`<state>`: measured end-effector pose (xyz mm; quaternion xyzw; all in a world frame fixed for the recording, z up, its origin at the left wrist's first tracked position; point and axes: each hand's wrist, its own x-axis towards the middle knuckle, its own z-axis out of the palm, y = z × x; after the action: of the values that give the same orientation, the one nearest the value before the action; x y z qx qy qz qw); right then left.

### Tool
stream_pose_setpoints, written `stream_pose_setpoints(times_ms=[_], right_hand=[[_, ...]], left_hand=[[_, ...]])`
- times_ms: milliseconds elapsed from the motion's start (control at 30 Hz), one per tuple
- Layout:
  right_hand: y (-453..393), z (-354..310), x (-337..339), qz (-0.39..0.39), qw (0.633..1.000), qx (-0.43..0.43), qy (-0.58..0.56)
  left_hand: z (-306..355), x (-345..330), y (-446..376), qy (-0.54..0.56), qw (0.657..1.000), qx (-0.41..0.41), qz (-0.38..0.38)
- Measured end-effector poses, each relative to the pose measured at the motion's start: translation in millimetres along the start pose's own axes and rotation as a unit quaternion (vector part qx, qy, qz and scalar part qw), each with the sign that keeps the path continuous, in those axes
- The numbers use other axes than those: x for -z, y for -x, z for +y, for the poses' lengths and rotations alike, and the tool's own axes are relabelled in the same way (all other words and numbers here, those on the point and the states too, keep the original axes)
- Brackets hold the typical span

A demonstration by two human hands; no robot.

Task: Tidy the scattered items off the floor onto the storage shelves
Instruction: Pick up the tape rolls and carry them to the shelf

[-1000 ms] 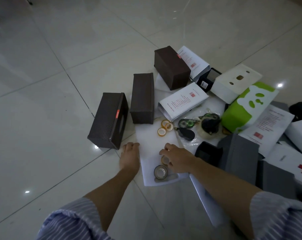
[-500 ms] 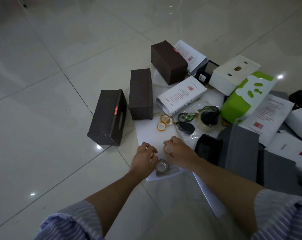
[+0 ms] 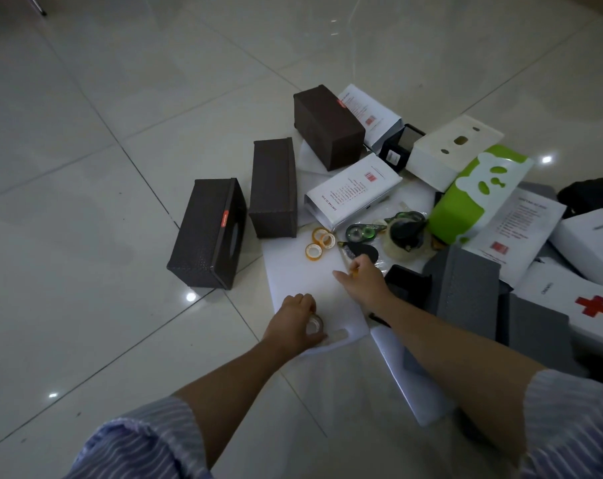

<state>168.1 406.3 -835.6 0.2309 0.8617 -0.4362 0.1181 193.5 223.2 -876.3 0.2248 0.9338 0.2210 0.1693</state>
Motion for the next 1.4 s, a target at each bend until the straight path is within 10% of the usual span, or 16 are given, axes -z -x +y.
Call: stream_pose_setpoints(times_ms=[200, 467, 667, 900, 1133, 1400], right_hand=[[1, -3, -4, -0.005, 1.000, 0.000, 0.021], [8, -3, -20, -0.064, 0.980, 0.112, 0.152], [29, -11, -42, -0.156, 0.915, 0.224, 0.296], [26, -6, -53, -0.243, 0.863, 0.257, 0.360], [-3, -11, -31, -0.065, 0.995, -0.002, -0.079], [-50, -37, 14, -0.006, 0.818, -0.158, -0.553]], left_hand=[[2, 19, -2, 0.204, 0.961, 0.164, 0.085], [6, 52, 3, 0.599, 0.720, 0.341, 0.081], [-8, 49, 10, 0.494, 0.803, 0.329, 0.045], [-22, 48, 0, 0.369, 0.840, 0.360, 0.171], [-1, 51, -34, 0.340, 0.867, 0.306, 0.197], [11, 45, -84, 0.238, 0.915, 0.253, 0.202]])
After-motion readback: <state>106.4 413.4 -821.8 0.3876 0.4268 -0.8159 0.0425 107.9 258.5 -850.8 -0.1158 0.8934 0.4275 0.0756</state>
